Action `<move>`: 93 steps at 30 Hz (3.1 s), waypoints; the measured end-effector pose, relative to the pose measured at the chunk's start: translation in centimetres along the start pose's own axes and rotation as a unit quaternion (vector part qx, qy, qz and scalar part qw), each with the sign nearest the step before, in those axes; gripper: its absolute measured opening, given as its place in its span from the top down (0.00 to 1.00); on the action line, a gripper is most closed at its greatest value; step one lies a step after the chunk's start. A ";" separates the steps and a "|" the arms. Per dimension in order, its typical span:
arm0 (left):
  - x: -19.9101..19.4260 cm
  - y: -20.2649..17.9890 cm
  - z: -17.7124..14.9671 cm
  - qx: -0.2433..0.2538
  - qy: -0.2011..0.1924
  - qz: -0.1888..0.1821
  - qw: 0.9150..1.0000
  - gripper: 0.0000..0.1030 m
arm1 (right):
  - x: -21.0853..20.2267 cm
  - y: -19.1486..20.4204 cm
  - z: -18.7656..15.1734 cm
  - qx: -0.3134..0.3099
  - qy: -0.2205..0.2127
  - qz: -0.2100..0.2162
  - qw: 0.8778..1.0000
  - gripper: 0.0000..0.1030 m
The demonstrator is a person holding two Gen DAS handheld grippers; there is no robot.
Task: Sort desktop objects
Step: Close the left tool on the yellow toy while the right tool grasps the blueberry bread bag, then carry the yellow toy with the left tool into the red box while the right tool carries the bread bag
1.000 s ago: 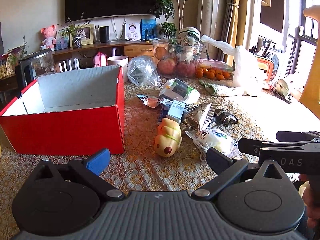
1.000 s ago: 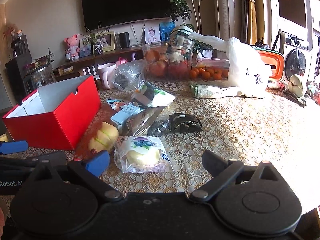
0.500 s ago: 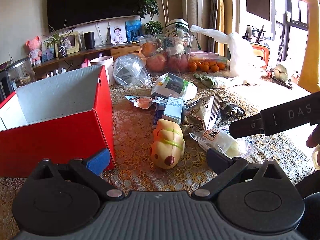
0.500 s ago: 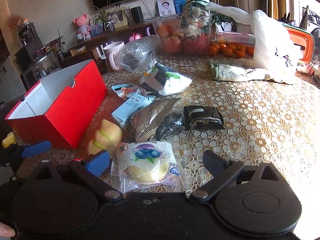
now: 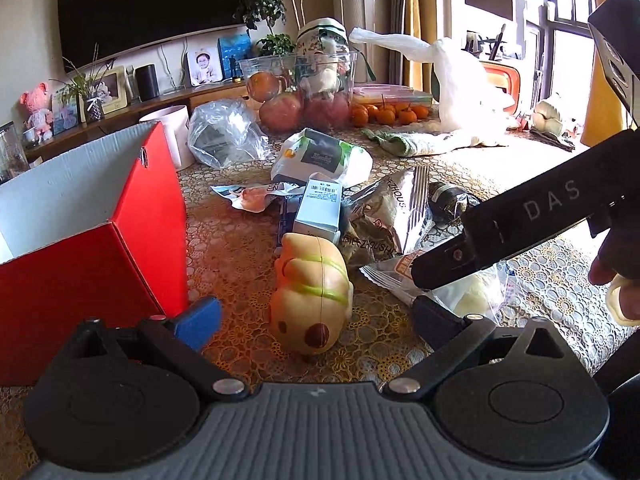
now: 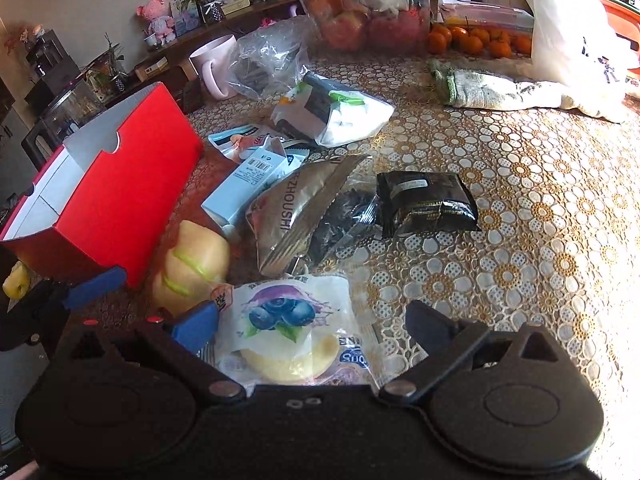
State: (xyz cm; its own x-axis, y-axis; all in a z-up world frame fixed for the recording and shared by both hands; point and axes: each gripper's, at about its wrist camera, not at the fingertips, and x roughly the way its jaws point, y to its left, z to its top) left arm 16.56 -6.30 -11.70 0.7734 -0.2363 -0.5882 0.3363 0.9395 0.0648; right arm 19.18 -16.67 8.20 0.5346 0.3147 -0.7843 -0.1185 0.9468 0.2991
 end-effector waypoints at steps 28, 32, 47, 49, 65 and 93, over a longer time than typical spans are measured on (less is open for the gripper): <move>1.5 0.4 0.0 -0.001 0.019 -0.005 1.000 0.57 | 0.4 -0.7 -0.4 0.018 0.013 0.047 0.999 0.34; 0.8 0.2 0.1 0.003 0.011 -0.003 1.000 0.58 | -0.3 -0.7 -0.3 0.017 0.004 0.044 0.999 0.40; -4.0 -0.6 1.5 0.000 0.003 -0.007 1.000 0.58 | -4.5 0.1 -0.6 0.006 -0.023 0.043 0.999 0.42; -5.2 -0.6 1.7 -0.001 -0.001 -0.004 1.000 0.58 | -5.3 0.5 -0.5 0.001 -0.029 0.043 0.999 0.42; -14.5 4.2 3.0 -0.046 0.008 0.026 0.999 0.58 | -10.5 5.9 0.8 -0.048 -0.057 0.080 0.994 0.42; -16.7 17.5 6.9 -0.082 0.038 0.080 0.993 0.58 | -7.4 19.7 5.4 -0.219 -0.051 0.105 0.969 0.42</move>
State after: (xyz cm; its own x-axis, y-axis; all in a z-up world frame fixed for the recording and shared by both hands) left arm 13.24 12.41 4.81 0.7648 -0.0676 -0.6407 0.1155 0.9928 0.0331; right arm 17.40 -0.69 22.83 0.5367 0.5170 -0.6668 -0.5656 0.8069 0.1704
